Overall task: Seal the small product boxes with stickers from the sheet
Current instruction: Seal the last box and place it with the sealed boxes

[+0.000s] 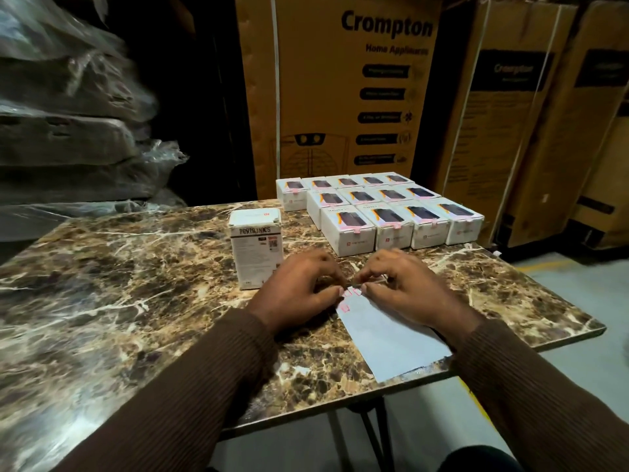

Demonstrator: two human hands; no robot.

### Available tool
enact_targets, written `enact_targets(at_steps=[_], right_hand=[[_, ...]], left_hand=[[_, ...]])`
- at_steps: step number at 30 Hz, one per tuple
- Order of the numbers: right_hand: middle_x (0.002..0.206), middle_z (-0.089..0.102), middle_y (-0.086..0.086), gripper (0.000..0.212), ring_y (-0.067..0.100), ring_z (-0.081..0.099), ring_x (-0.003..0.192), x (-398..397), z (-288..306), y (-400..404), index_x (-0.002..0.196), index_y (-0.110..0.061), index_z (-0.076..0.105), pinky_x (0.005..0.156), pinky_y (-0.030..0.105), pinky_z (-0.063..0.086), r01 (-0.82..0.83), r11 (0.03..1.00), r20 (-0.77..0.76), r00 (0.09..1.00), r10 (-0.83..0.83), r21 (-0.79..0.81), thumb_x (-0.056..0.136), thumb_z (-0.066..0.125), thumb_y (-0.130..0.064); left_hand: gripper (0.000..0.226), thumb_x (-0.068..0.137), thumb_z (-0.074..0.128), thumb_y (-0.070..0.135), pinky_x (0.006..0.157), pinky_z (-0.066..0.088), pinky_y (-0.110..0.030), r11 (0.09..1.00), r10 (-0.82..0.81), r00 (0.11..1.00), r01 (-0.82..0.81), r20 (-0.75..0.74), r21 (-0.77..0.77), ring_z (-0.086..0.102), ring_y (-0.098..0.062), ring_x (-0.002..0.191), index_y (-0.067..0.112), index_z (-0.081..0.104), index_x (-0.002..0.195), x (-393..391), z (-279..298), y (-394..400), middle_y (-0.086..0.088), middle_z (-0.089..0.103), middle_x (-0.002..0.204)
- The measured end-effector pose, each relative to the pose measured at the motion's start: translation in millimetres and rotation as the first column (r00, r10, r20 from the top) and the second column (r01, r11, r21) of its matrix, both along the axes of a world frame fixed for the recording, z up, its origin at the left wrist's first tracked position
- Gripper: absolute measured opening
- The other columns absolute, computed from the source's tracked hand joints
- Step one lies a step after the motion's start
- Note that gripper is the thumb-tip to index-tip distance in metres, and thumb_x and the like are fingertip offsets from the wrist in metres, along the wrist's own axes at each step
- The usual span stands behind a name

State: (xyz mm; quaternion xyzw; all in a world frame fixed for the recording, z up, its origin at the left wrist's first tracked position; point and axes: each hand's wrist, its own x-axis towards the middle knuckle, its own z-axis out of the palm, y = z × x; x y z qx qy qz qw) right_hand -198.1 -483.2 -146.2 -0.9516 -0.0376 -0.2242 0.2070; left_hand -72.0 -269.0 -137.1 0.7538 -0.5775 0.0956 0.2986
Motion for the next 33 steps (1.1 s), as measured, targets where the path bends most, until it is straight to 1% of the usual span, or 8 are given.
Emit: enact_targets(at_steps=[7,15,18,22,25,27,31,33], right_hand=[[0.102,0.061,-0.019,0.01,0.005,0.051,0.104,0,-1,1,0.105,-0.033,0.077,0.08,0.021,0.035,0.016,0.999,-0.021,1.0,-0.016,-0.038,0.097,0.072,-0.029],[0.102,0.062,-0.017,0.014,0.007,0.052,0.104,-2,0,4,0.106,-0.031,0.075,0.08,0.027,0.04,0.052,0.998,-0.015,0.999,-0.053,-0.029,0.095,0.066,-0.034],[0.102,0.064,-0.018,0.013,0.006,0.057,0.103,-5,2,2,0.102,-0.028,0.076,0.079,0.028,0.045,0.114,0.991,0.036,0.993,-0.116,0.069,0.097,0.067,-0.021],[0.096,0.07,-0.015,0.031,-0.006,0.061,0.093,-8,7,1,0.095,-0.019,0.08,0.078,0.01,0.044,0.213,0.965,0.108,0.967,-0.23,0.15,0.09,0.062,0.005],[0.091,0.068,-0.014,0.033,-0.012,0.061,0.087,-12,13,-3,0.09,-0.012,0.08,0.068,-0.001,0.039,0.302,0.926,0.121,0.935,-0.334,0.225,0.088,0.058,0.012],[0.09,0.066,-0.015,0.031,-0.01,0.059,0.084,-13,13,-6,0.09,-0.014,0.08,0.068,0.002,0.038,0.36,0.909,0.079,0.921,-0.382,0.209,0.09,0.059,0.008],[0.088,0.068,-0.014,0.03,-0.002,0.061,0.084,-11,11,-8,0.083,-0.02,0.08,0.074,0.024,0.048,0.384,0.904,-0.002,0.921,-0.39,0.188,0.089,0.062,0.002],[0.092,0.069,-0.01,0.028,-0.001,0.061,0.085,-11,10,-7,0.083,-0.021,0.081,0.074,0.026,0.047,0.371,0.912,-0.029,0.928,-0.372,0.174,0.09,0.063,0.0]], left_hand=[[0.018,0.093,0.072,0.032,0.087,0.053,-0.036,0.999,-0.008,1.0,0.007,0.02,0.038,0.062,-0.009,0.101,0.023,0.082,0.105,1,-1,0,0.008,0.066,0.109],[0.018,0.095,0.071,0.035,0.087,0.054,-0.041,0.998,0.019,1.0,-0.019,0.003,0.057,0.06,-0.009,0.101,0.025,0.081,0.106,0,-1,0,0.01,0.065,0.107],[0.018,0.095,0.071,0.035,0.088,0.054,-0.041,0.998,0.011,1.0,-0.012,0.004,0.057,0.06,-0.009,0.101,0.025,0.081,0.106,1,-2,0,0.01,0.065,0.107],[0.017,0.097,0.069,0.033,0.089,0.055,-0.042,0.998,0.017,1.0,-0.017,0.0,0.066,0.06,-0.01,0.103,0.024,0.08,0.107,0,-2,0,0.009,0.066,0.109],[0.022,0.099,0.064,0.037,0.091,0.056,-0.045,0.999,0.009,1.0,-0.008,-0.017,0.049,0.06,-0.009,0.105,0.025,0.078,0.11,-2,-2,-1,0.009,0.067,0.112],[0.025,0.102,0.064,0.04,0.095,0.055,-0.043,0.999,-0.019,1.0,0.02,-0.023,0.051,0.06,-0.007,0.108,0.024,0.076,0.116,-5,-1,-2,0.01,0.069,0.116],[0.039,0.104,0.059,0.051,0.101,0.05,-0.037,0.992,-0.082,0.996,0.085,-0.032,0.089,0.054,-0.001,0.118,0.029,0.069,0.134,-14,0,-2,0.016,0.068,0.131],[0.044,0.105,0.055,0.056,0.106,0.047,-0.038,0.988,-0.084,0.996,0.087,-0.028,0.131,0.05,0.001,0.125,0.032,0.064,0.141,-17,-1,-3,0.018,0.064,0.139]])
